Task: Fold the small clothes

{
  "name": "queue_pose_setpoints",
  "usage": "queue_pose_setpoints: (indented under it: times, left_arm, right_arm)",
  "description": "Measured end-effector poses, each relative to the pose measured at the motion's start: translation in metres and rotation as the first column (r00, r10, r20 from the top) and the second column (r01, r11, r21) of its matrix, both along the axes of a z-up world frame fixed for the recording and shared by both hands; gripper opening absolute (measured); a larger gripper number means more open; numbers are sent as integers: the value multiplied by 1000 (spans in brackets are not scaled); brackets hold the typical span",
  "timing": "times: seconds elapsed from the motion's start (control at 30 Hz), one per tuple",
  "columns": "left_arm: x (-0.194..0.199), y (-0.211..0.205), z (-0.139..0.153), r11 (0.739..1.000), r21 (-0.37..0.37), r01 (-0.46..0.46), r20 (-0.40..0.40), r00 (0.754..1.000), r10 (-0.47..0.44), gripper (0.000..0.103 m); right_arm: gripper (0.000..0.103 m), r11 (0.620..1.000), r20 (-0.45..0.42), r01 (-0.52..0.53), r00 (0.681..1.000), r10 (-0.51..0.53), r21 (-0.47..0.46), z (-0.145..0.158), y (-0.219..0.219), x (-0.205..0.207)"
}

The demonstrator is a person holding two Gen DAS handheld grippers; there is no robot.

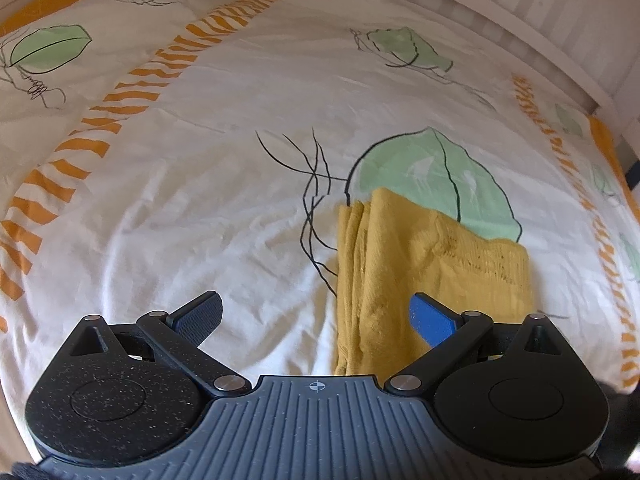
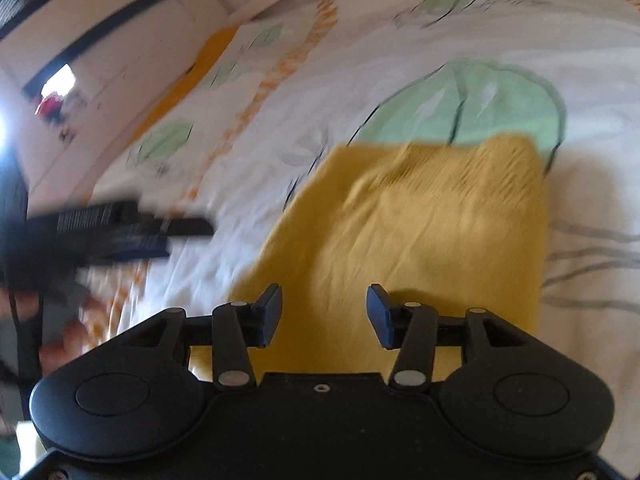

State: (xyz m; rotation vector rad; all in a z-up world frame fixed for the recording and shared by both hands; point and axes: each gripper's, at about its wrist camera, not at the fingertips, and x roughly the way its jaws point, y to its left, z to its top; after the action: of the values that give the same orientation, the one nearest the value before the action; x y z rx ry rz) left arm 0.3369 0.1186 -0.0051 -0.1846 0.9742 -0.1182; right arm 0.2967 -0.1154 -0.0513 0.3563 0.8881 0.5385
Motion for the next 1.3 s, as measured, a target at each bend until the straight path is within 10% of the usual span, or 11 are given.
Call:
queue_pose_setpoints:
  times: [0.27,0.63,1.17,1.3]
  left_arm:
    - [0,-8,-9,1000,-2,32,-33,999,-32,101]
    - [-1,-13,-16,999,-15,44,-62,997,-45,101]
    - [-16,-27,-30,993,-3,118,-110,987,-117,100]
    - [-30,-27,-23,987,-4,163,-69,984,-163,79]
  right_arm:
    - [57,980,-1,-194,981,194,-43,-9,34,-29]
    - [62,987,127,139,984,-129,-77,19,-54,16]
    - [74,980,117,79,991,-58,-183,-3,-45,57]
    - [74,984,135,119,986,-101,-135,4,-56,45]
